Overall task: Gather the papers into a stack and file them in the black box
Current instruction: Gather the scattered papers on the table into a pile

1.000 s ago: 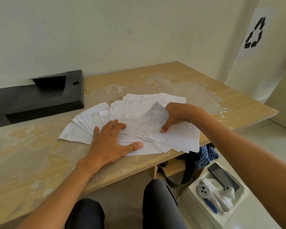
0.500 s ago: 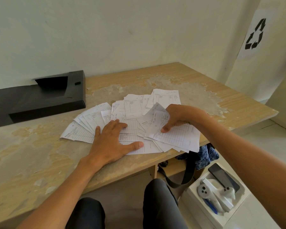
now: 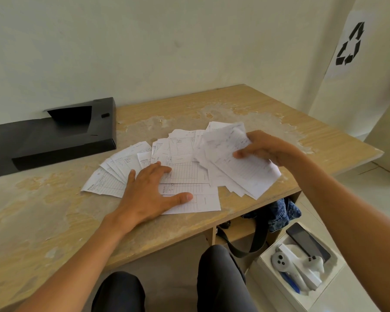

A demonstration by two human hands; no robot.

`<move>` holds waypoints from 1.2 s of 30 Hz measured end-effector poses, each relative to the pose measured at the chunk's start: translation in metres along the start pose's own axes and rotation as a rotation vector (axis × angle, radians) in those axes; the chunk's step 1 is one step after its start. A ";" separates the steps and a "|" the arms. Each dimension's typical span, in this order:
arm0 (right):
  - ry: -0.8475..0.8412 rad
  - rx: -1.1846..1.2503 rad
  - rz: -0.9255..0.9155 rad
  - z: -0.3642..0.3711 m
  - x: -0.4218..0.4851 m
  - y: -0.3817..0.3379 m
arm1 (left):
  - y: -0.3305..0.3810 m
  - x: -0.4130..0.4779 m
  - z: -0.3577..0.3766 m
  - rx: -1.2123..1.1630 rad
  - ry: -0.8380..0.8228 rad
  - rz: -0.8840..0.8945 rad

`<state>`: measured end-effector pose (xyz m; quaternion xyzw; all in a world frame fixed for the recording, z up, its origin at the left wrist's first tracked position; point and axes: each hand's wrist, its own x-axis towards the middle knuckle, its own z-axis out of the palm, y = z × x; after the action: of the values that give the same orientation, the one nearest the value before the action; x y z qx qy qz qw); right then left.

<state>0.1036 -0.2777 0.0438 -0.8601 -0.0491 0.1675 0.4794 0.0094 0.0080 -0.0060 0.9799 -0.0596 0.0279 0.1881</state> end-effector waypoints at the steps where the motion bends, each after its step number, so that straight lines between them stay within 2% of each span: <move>1: 0.028 0.050 0.005 -0.002 0.002 0.002 | -0.001 -0.001 0.001 -0.006 0.007 -0.003; 6: 0.320 0.264 0.049 -0.001 0.013 0.005 | -0.002 -0.001 0.001 -0.026 0.031 -0.016; 9: 0.489 0.130 0.073 0.006 0.021 0.004 | -0.001 -0.002 -0.001 0.005 0.010 -0.029; 14: 0.619 -0.032 0.112 0.017 0.026 0.006 | -0.005 -0.013 -0.006 0.043 -0.061 -0.049; 18: 0.648 -0.080 0.109 0.016 0.029 0.004 | -0.009 -0.015 -0.008 0.003 -0.071 -0.073; 23: 0.667 -0.440 0.184 0.017 0.036 0.006 | -0.014 -0.013 -0.011 0.031 -0.045 -0.066; 27: 0.641 -0.578 0.185 0.027 0.049 0.006 | -0.015 -0.012 -0.012 0.048 -0.047 -0.062; 31: 0.609 -0.635 0.166 0.034 0.063 0.001 | -0.017 -0.011 -0.013 0.061 -0.071 -0.064; 36: 0.452 -0.562 0.052 0.035 0.078 -0.008 | -0.017 -0.008 -0.016 0.092 -0.092 -0.066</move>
<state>0.1656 -0.2258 0.0151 -0.9745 0.0359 -0.0348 0.2187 0.0033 0.0306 0.0021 0.9892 -0.0343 -0.0205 0.1407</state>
